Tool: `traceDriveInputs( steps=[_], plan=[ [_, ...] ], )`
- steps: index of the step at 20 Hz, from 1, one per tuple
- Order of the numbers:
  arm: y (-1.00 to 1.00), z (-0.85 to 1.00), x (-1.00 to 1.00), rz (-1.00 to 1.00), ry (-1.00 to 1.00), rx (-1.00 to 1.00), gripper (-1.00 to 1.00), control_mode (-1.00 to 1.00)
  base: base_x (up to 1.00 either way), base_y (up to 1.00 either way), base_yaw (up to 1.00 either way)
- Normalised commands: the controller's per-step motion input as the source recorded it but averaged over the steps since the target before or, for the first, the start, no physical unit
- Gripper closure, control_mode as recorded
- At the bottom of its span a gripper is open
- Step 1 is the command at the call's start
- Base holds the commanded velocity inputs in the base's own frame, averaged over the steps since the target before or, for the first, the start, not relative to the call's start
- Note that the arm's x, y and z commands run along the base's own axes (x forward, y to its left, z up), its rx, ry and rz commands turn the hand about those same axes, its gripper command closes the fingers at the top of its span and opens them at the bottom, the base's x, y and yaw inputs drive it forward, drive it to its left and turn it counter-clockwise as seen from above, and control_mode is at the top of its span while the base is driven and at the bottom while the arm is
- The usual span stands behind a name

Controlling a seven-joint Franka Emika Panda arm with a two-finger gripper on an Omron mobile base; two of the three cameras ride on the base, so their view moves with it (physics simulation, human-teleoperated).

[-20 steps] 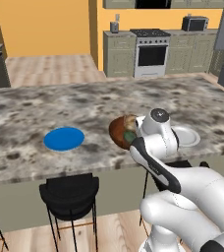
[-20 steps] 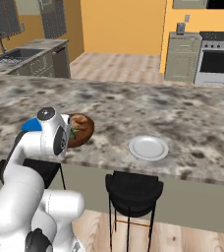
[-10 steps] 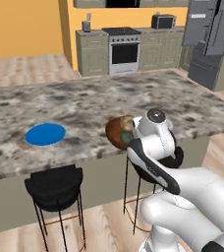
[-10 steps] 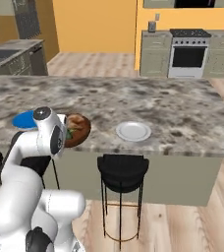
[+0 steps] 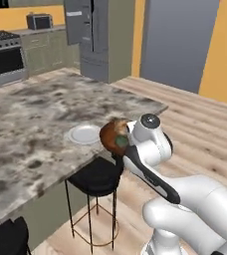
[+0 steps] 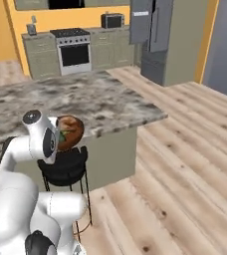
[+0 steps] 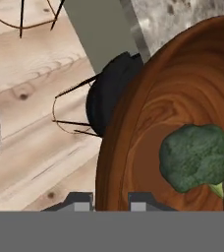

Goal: Pick the chicken drumstick and broccoli from their plates and place them in the bowl. Then put the bowl in the fridge.

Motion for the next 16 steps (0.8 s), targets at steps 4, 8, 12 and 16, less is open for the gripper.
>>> traceDriveInputs(
  steps=[4,8,12,16],
  plan=[
    [0.00,0.00,0.00,0.00,0.00,0.00,1.00,1.00,0.00,-0.11,-0.87],
    [0.00,0.00,0.00,0.00,0.00,0.00,1.00,1.00,0.01,-0.08,-0.87],
    [0.00,0.00,0.00,0.00,0.00,0.00,1.00,1.00,0.30,-0.06,-0.59],
    [0.00,0.00,0.00,0.00,0.00,0.00,1.00,1.00,0.75,-0.01,-0.19]
  ],
)
